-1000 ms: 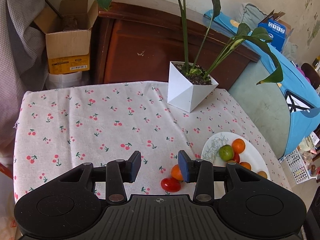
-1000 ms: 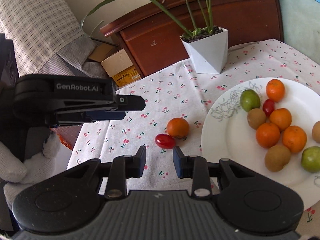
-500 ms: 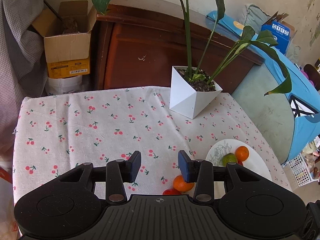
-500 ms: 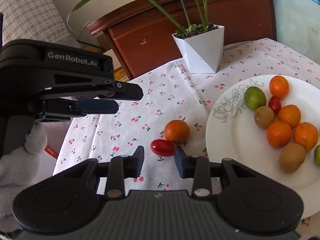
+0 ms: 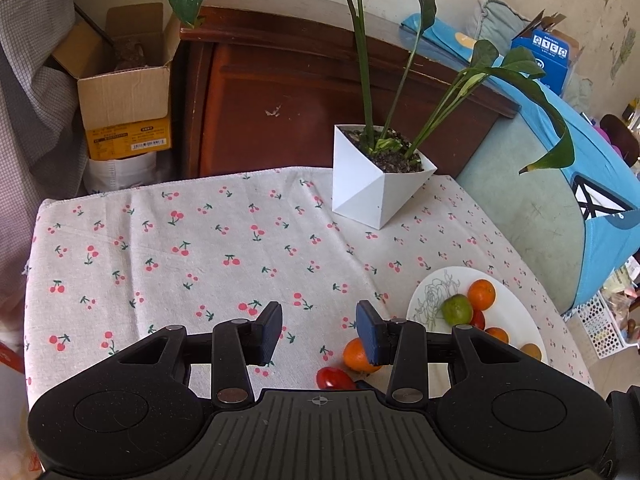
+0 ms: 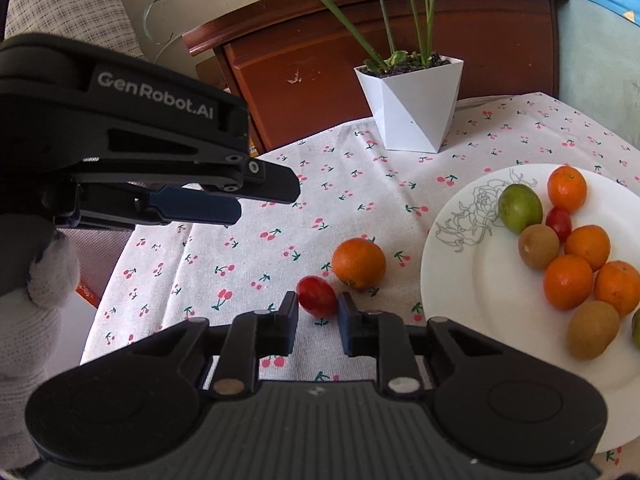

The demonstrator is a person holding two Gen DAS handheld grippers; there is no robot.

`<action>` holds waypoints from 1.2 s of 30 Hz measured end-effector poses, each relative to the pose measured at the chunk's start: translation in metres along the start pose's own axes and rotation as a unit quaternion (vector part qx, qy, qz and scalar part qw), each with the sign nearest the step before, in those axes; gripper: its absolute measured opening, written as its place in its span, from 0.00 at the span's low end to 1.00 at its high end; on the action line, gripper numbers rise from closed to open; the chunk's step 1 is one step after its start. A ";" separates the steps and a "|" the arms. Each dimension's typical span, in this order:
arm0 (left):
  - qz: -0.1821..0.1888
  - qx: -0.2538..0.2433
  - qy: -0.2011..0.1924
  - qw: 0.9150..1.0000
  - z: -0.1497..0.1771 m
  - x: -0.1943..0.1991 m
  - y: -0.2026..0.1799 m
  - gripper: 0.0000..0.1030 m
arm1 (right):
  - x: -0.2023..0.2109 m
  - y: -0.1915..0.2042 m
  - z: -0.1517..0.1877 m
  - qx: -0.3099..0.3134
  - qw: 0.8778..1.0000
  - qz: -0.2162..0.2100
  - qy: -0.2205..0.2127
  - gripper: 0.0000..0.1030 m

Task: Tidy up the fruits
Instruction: 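Grasp the red cherry tomato with the right tool while the left tool grasps the orange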

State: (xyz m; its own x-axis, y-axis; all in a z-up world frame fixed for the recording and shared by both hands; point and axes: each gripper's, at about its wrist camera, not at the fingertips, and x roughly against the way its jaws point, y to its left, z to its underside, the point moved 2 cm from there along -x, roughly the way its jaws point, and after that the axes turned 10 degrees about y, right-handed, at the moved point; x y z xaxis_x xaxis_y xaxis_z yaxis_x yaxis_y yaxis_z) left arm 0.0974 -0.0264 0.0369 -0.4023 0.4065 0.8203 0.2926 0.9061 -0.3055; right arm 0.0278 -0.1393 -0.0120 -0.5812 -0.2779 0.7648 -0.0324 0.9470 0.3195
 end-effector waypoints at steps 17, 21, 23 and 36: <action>0.002 -0.004 0.005 1.000 0.006 -0.005 -0.004 0.38 | 0.007 -0.007 0.006 -0.004 1.000 -0.024 0.006 0.28; 0.000 0.001 0.010 1.000 0.007 -0.008 -0.001 0.38 | 0.004 0.000 0.002 0.017 1.000 -0.011 -0.004 0.29; 0.000 0.001 0.009 1.000 0.007 -0.007 0.000 0.38 | 0.001 0.000 0.002 0.023 1.000 -0.004 -0.006 0.29; 0.000 -0.015 0.009 1.000 0.011 -0.009 -0.005 0.37 | 0.014 0.005 0.010 0.059 0.998 -0.007 -0.001 0.18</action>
State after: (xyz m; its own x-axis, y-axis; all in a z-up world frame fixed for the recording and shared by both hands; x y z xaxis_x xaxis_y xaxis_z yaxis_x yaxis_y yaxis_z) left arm 0.0902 -0.0334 0.0254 -0.3866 0.4042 0.8289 0.3186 0.9020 -0.2912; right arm 0.0112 -0.1371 -0.0055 -0.5810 -0.2903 0.7604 -0.1361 0.9557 0.2609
